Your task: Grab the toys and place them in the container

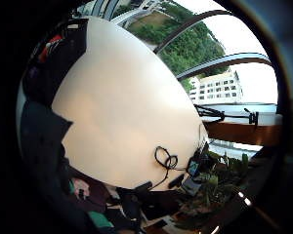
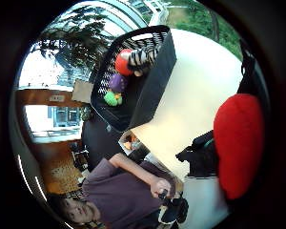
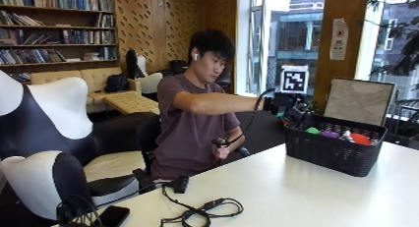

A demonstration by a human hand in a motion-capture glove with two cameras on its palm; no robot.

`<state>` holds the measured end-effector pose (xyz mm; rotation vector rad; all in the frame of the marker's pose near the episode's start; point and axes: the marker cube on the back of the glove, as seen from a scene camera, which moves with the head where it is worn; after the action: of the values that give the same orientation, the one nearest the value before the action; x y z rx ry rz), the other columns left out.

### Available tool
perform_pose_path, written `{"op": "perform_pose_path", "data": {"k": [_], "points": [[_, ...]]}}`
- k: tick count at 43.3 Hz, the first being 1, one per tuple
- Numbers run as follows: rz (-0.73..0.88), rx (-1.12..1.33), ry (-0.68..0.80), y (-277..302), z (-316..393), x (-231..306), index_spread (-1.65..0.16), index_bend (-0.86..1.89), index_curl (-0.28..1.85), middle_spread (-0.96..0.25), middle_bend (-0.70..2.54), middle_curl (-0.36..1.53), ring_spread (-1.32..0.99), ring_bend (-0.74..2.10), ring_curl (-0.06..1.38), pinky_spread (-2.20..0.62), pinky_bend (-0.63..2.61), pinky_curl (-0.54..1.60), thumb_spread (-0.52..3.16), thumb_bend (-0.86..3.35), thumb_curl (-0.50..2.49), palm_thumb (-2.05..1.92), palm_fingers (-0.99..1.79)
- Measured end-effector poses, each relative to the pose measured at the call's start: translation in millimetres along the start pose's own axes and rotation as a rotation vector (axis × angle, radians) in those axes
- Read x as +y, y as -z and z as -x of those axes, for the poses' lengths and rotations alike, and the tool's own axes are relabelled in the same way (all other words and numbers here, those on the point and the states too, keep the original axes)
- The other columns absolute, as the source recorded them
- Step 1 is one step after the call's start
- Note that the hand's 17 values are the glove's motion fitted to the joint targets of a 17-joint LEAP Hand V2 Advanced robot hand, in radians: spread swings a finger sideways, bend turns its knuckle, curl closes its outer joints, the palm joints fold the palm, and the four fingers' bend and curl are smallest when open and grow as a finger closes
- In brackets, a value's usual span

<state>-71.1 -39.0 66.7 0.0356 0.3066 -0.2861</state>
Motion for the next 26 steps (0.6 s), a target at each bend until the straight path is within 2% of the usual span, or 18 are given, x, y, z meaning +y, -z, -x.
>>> {"op": "perform_pose_path", "data": {"k": [3,7,10,15,18,20,24,26], "points": [[-0.024,-0.125,0.042,33.6,17.0,-3.4,-0.33,0.63,0.27,-0.26,1.08,0.65,-0.34,1.38,0.69,-0.41,1.35,0.61,0.99,0.19,0.74,0.59,1.01],[-0.068,-0.055,0.042,64.9,24.5,-12.2,-0.34,0.67,0.29,-0.25,1.09,0.68,-0.35,1.4,0.69,-0.42,1.36,0.63,0.94,0.18,0.78,0.59,0.98],[-0.101,-0.098,0.052,85.5,42.5,-18.7,-0.34,0.7,0.31,-0.25,1.1,0.7,-0.35,1.42,0.7,-0.43,1.37,0.65,0.91,0.18,0.81,0.59,0.95],[-0.108,-0.121,-0.144,104.3,74.5,-37.4,-0.34,0.73,0.35,-0.25,1.12,0.73,-0.35,1.45,0.71,-0.44,1.39,0.68,0.86,0.17,0.86,0.59,0.92],[-0.108,-0.145,-0.179,110.5,101.3,-45.9,-0.35,0.74,0.37,-0.25,1.13,0.75,-0.35,1.46,0.71,-0.44,1.41,0.69,0.84,0.16,0.88,0.59,0.9],[-0.116,-0.158,-0.099,112.4,120.2,-47.9,-0.34,0.75,0.38,-0.25,1.13,0.76,-0.34,1.47,0.71,-0.44,1.41,0.71,0.83,0.16,0.9,0.59,0.89],[-0.128,-0.164,0.171,111.2,159.4,-48.7,-0.35,0.76,0.41,-0.25,1.14,0.78,-0.34,1.49,0.71,-0.44,1.42,0.72,0.81,0.14,0.92,0.58,0.85],[-0.101,-0.159,0.185,108.8,173.0,-51.7,-0.35,0.76,0.42,-0.24,1.14,0.79,-0.34,1.49,0.71,-0.44,1.43,0.73,0.8,0.13,0.94,0.57,0.84]]}}
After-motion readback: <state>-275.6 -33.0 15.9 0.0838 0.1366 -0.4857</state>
